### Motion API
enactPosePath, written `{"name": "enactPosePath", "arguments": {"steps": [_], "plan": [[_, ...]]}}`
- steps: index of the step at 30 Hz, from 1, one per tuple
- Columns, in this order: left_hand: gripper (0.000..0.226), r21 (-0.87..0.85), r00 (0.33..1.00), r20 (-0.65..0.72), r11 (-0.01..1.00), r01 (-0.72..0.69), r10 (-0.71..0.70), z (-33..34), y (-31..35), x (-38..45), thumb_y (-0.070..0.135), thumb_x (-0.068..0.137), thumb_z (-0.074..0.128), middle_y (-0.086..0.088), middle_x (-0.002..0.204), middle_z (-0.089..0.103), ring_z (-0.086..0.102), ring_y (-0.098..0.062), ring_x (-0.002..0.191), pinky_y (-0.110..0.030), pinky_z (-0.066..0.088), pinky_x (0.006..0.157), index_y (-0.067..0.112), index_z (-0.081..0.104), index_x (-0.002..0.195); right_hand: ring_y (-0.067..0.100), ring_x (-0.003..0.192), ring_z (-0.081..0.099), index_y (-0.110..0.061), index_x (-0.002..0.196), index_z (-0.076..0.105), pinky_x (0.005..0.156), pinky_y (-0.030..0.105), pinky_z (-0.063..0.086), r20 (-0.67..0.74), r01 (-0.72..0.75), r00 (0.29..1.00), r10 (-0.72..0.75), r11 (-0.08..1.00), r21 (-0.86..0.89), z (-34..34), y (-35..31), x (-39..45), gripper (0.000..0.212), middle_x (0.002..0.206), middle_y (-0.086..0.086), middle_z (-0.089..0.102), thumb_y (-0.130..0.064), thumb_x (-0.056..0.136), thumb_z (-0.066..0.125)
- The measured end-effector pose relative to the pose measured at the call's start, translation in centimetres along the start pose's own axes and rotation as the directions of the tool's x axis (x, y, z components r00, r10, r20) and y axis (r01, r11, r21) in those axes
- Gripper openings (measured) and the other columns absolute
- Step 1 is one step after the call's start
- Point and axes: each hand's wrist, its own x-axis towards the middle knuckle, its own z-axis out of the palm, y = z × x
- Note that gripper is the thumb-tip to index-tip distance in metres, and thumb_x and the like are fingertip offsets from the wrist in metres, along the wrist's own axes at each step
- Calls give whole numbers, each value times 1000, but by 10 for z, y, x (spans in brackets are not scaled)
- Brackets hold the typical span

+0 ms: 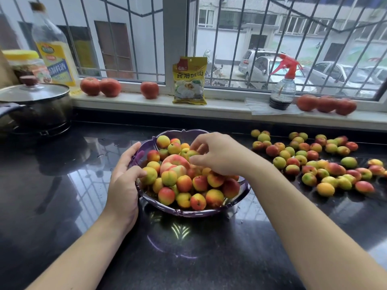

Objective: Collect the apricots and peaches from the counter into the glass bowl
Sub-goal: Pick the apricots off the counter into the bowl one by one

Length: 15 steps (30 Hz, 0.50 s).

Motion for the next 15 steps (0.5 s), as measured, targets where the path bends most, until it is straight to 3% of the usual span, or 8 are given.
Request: {"name": "enactPosePath", "arguments": {"steps": [3,6,10,13,15], "plan": [[70,-6,1000,0,1000,7,-7,0,1,-1,15,70,55,2,129,72,69,-23,121,-44,57,101,36,68,135,15,102,63,-26,129,65,83,30,53,4,-28,1000,29,999,-35,5,-3,3,39,119,-5,69,-39,93,68],[70,0,1000,-2,1000,2,-2,0,2,-2,15,71,56,7,122,75,71,-20,117,-44,58,100,35,67,137,13,101,65,-23,127,69,89,33,57,-14,-56,998,57,997,49,-7,-1,0,36,116,-7,70,-38,94,68],[62,18,1000,-1,1000,-11,11,1,2,-3,9,83,54,11,114,78,73,-17,114,-43,58,100,34,66,138,14,97,66,-21,117,74,89,35,56,-208,-154,961,181,978,139,-37,25,-5,23,109,-5,72,-28,97,64],[62,26,1000,3,1000,-7,7,1,2,-3,12,78,55,13,113,78,72,-17,115,-45,57,103,37,68,134,27,96,65,-24,112,73,88,41,57,-340,-383,869,361,924,1,-43,74,-2,22,111,3,71,-22,94,60],[64,22,1000,8,1000,-1,1,1,2,-3,16,73,56,8,121,76,70,-21,118,-47,56,104,40,69,130,37,104,60,-22,113,70,91,44,54,-327,-558,812,484,809,-187,-39,105,-4,26,118,12,67,-21,89,59]]}}
